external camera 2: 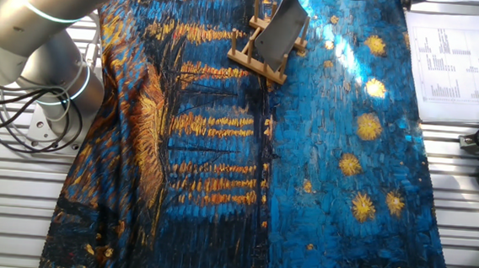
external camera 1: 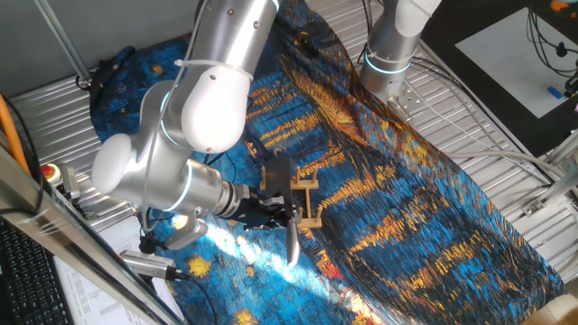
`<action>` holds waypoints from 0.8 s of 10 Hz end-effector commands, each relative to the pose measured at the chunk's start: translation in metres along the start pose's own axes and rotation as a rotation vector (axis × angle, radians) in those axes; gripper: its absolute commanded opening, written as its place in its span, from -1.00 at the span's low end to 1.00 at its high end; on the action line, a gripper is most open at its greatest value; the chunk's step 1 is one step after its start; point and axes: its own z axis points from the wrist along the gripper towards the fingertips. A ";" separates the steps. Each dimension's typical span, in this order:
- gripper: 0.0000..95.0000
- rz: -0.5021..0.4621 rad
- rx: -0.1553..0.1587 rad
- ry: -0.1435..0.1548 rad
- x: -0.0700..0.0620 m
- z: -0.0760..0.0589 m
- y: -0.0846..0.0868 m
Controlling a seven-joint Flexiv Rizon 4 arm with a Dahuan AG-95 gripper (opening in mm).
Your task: Put the knife on the knife rack
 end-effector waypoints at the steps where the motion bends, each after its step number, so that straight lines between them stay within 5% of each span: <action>1: -1.00 -0.003 -0.004 -0.004 -0.001 0.000 0.000; 8: -1.00 -0.034 -0.045 -0.008 -0.001 0.000 0.000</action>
